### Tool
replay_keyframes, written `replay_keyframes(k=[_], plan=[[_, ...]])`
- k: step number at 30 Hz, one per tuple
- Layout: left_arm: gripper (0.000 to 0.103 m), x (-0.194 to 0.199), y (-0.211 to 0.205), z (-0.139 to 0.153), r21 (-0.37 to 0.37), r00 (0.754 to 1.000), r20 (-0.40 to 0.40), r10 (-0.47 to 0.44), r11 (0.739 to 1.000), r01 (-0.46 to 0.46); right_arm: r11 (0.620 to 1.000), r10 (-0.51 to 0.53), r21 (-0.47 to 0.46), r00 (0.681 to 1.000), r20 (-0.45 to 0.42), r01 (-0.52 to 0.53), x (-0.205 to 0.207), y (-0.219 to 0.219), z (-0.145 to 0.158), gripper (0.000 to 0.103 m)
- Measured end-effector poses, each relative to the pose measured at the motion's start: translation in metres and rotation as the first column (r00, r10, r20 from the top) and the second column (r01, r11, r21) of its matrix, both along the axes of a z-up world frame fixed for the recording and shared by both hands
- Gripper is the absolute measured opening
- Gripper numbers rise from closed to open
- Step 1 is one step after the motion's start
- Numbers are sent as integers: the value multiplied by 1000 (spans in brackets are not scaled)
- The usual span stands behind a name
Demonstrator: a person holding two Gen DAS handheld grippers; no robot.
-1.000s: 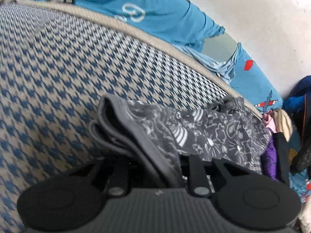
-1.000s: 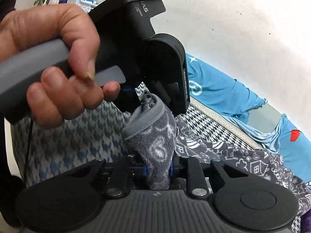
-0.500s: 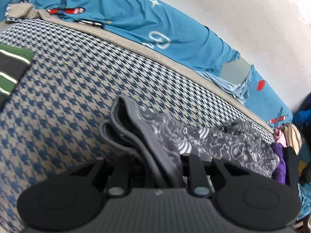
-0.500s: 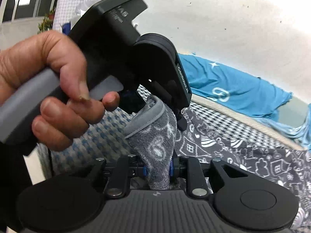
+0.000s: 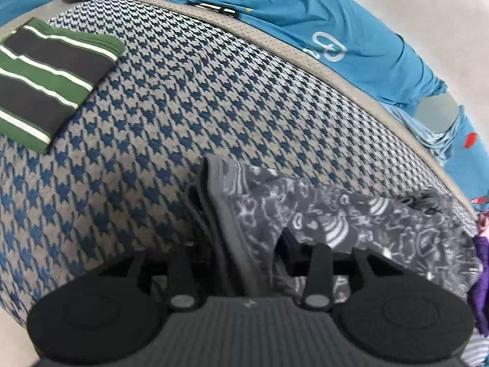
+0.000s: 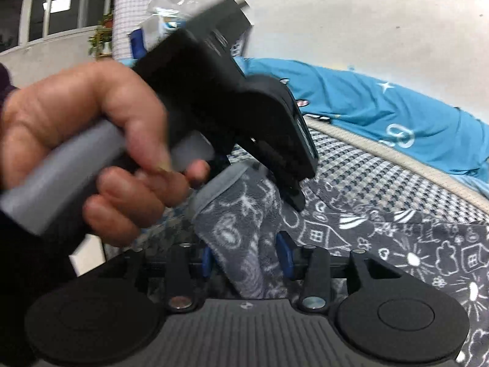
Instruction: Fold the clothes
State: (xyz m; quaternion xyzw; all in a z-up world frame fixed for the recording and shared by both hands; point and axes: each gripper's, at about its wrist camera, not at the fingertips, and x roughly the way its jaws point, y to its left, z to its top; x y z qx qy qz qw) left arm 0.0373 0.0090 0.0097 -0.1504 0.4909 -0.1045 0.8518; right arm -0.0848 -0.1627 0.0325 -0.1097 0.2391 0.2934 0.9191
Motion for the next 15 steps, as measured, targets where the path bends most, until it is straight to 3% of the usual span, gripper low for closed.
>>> replay_keyframes(k=[3,4,5,15], plan=[[57,-5,-5,9,56,998,64,7,998,-10,1000,24,16,1000,-20,-24,-3,-6,2,41],[70,-6,-7,12,80,996,84,12,997,-19,999,22,25,999,-23,-21,-7,-8,-2,41],[75,-7,-6,12,85,995,95,14,996,-22,999,18,33,1000,-24,-17,-11,-10,-3,41],[81,-11,-10,2,100,998,69,-3,995,-4,992,-3,128,999,-54,10,-31,-42,16,42]])
